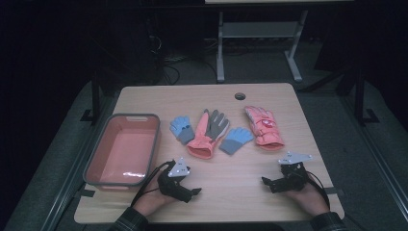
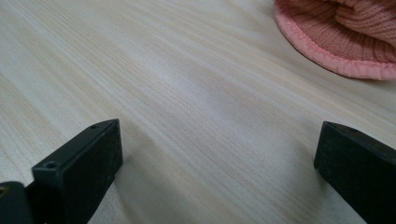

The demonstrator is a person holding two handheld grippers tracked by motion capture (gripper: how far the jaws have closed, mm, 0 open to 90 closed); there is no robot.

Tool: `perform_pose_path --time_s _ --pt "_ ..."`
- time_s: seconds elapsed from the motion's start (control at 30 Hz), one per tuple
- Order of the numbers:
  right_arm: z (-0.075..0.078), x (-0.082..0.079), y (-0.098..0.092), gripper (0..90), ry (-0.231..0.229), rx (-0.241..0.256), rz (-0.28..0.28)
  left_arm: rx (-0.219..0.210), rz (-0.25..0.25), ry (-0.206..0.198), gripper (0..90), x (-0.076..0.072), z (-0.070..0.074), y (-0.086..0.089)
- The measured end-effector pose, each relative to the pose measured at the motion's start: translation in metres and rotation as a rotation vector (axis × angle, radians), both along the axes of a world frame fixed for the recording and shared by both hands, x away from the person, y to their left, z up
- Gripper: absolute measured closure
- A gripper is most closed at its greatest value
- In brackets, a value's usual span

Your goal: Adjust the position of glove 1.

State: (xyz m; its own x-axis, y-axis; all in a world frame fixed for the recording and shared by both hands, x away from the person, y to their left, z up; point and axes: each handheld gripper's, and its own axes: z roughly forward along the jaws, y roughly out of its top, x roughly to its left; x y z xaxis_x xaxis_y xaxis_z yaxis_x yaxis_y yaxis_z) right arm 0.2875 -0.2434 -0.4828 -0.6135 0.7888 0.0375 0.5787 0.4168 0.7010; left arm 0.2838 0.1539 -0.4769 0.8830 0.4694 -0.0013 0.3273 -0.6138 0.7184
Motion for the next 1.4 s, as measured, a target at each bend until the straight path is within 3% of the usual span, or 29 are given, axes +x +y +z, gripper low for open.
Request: perform_pose_path --time_s 0.4,0.5,0.73,0.9,1.03,1.17,1.4 --pt "0.0 0.0 0.0 2.9 0.0 -0.002 0.004 -0.004 -0.004 -0.003 12.6 0.001 0.0 0.001" --pt "0.005 0.0 0.0 15.1 0.003 -0.01 0.01 -0.004 -0.002 -0.002 12.6 0.001 0.0 0.001" --pt "0.015 0.0 0.007 23.8 -0.012 -0.01 0.02 0.0 -0.013 -0.001 12.7 0.001 0.0 0.003" --pt "0.021 0.003 0.013 39.8 -0.007 -0.005 0.037 -0.002 -0.013 -0.002 12.7 0.001 0.0 0.003" --pt "0.027 0.005 0.019 55.4 0.003 0.045 0.05 -0.002 -0.012 -0.001 12.7 0.001 0.0 0.003" --pt "0.031 0.006 0.025 70.2 0.002 0.065 0.077 -0.001 -0.012 0.005 12.6 0.001 0.0 0.003" --pt "0.033 0.011 0.029 82.6 -0.009 0.07 0.094 0.0 -0.011 0.008 12.6 0.001 0.0 0.003"
